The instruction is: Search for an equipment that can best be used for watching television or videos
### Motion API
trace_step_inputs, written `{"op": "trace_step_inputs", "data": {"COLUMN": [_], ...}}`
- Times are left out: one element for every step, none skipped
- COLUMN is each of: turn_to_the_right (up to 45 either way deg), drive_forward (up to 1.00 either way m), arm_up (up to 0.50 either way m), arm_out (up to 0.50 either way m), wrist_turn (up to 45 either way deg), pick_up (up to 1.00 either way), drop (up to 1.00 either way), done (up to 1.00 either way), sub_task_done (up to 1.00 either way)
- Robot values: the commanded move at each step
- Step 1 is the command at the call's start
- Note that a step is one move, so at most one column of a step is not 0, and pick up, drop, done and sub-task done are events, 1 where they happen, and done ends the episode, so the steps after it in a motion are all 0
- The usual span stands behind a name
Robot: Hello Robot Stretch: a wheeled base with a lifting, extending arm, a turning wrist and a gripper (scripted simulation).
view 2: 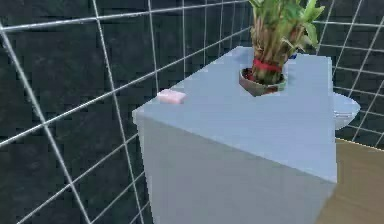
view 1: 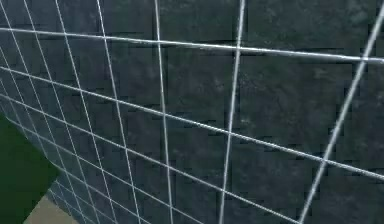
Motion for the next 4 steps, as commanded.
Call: {"op": "trace_step_inputs", "data": {"turn_to_the_right": [-45.0, -45.0, -36.0, 0.0], "drive_forward": [0.0, 0.0, 0.0, 1.0], "arm_up": [0.0, 0.0, 0.0, 0.0], "arm_out": [0.0, 0.0, 0.0, 0.0], "wrist_turn": [0.0, 0.0, 0.0, 0.0], "pick_up": [0.0, 0.0, 0.0, 0.0], "drop": [0.0, 0.0, 0.0, 0.0], "done": [0.0, 0.0, 0.0, 0.0], "sub_task_done": [0.0, 0.0, 0.0, 0.0]}}
